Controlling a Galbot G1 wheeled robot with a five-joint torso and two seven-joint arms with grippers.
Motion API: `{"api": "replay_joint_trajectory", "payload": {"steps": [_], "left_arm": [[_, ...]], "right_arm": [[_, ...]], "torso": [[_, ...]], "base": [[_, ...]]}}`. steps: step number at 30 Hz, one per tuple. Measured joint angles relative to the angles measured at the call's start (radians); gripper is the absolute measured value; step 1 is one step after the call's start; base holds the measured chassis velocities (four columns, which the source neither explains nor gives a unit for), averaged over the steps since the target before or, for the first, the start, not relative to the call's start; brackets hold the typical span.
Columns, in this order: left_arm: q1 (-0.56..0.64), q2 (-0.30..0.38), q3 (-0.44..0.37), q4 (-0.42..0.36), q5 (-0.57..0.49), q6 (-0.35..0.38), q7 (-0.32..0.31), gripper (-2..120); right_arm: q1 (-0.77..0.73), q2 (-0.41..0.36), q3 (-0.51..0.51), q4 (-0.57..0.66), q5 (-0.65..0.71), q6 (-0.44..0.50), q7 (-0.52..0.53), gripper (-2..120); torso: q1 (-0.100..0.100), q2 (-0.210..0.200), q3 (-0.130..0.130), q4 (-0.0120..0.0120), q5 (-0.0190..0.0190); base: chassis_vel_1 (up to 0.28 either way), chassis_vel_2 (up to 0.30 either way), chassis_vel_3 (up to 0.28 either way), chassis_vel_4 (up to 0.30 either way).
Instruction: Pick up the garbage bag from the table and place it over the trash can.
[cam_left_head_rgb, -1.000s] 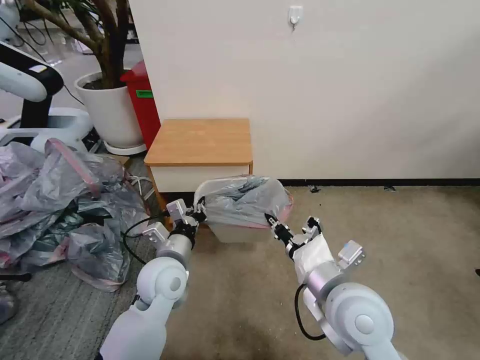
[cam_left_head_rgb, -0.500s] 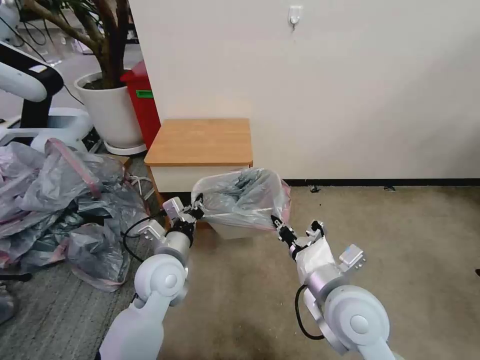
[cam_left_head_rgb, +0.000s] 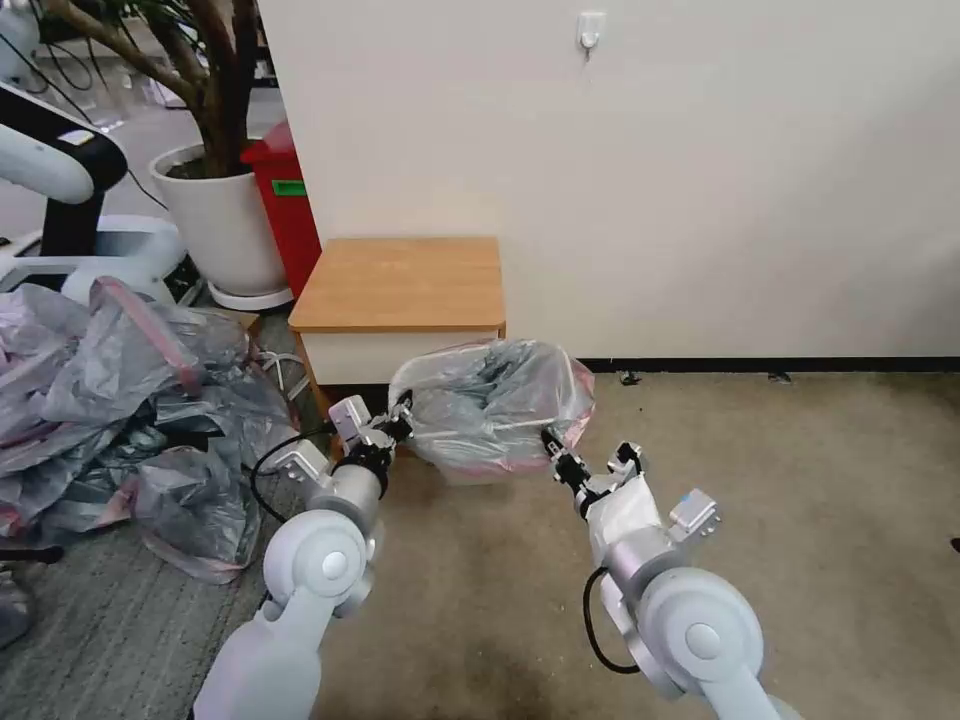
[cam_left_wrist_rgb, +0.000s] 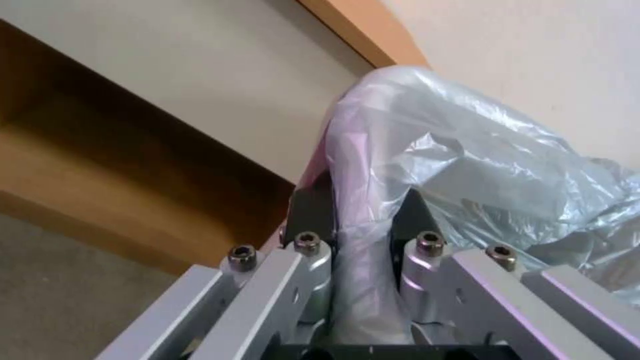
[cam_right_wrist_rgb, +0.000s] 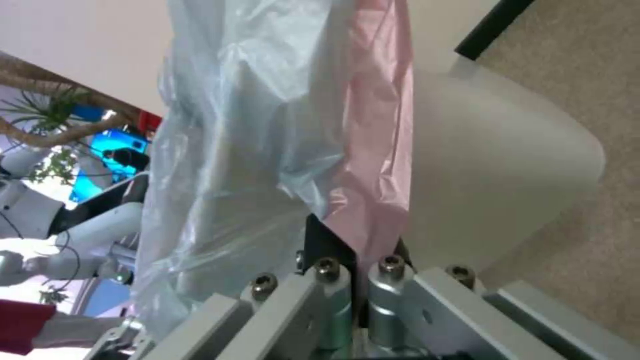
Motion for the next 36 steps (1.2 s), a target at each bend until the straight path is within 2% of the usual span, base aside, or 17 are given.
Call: {"api": "replay_joint_trajectory", "payload": {"steps": [14,17,20,22,24,25,28,29,32,33,35,36], "left_arm": [[0.015,0.028,-0.031,-0.027,-0.049,0.048,0.001,9],[0.018,0.034,-0.037,-0.027,-0.049,0.048,0.002,9],[0.019,0.041,-0.043,-0.024,-0.046,0.046,0.003,9],[0.019,0.043,-0.044,-0.021,-0.045,0.045,0.003,9],[0.017,0.046,-0.047,-0.016,-0.044,0.043,0.003,9],[0.017,0.046,-0.047,-0.016,-0.044,0.043,0.003,9],[0.014,0.046,-0.050,-0.015,-0.043,0.040,0.003,9],[0.014,0.046,-0.050,-0.015,-0.043,0.040,0.003,9],[0.015,0.047,-0.051,-0.007,-0.041,0.036,0.003,9],[0.015,0.047,-0.051,-0.007,-0.041,0.036,0.003,9],[0.018,0.047,-0.051,0.000,-0.030,0.033,0.003,9],[0.018,0.047,-0.051,0.000,-0.030,0.033,0.003,9]], "right_arm": [[0.016,-0.008,-0.001,-0.040,-0.036,0.007,-0.008,0],[0.014,-0.011,-0.004,-0.040,-0.056,0.007,-0.007,8],[0.006,-0.016,-0.011,-0.039,-0.096,0.008,-0.006,22],[0.000,-0.018,-0.014,-0.038,-0.115,0.008,-0.008,25],[-0.014,-0.023,-0.021,-0.036,-0.168,0.013,-0.019,37],[-0.014,-0.023,-0.021,-0.036,-0.168,0.013,-0.019,37],[-0.031,-0.027,-0.026,-0.036,-0.220,0.027,-0.033,50],[-0.031,-0.027,-0.026,-0.036,-0.220,0.027,-0.033,50],[-0.046,-0.027,-0.028,-0.030,-0.269,0.057,-0.068,65],[-0.046,-0.027,-0.028,-0.030,-0.269,0.057,-0.068,65],[-0.049,-0.027,-0.027,-0.017,-0.282,0.072,-0.088,76],[-0.049,-0.027,-0.027,-0.017,-0.282,0.072,-0.088,76]], "torso": [[0.000,0.000,0.000,0.0000,0.0000],[0.000,0.000,0.000,0.0001,0.0000],[0.000,0.000,0.000,0.0000,0.0001],[0.000,0.000,0.000,0.0001,0.0000],[0.000,0.000,0.000,0.0000,0.0000],[0.000,0.000,0.000,0.0000,0.0000],[0.000,0.000,0.000,0.0000,0.0000],[0.000,0.000,0.000,0.0000,0.0000],[0.000,0.000,0.000,0.0000,0.0000],[0.000,0.000,0.000,0.0000,0.0000],[0.000,0.000,0.000,0.0000,0.0000],[0.000,0.000,0.000,0.0000,0.0000]], "base": [[0.000,0.000,0.000,0.000],[0.000,0.000,0.000,0.000],[0.000,0.000,0.000,0.000],[0.000,0.000,0.000,0.000],[0.000,0.000,0.000,0.000],[0.000,0.000,0.000,0.000],[0.000,0.000,0.000,0.000],[0.000,0.000,0.000,0.000],[0.000,0.000,0.000,0.000],[0.000,0.000,0.000,0.000],[0.000,0.000,0.000,0.000],[0.000,0.000,0.000,0.000]]}}
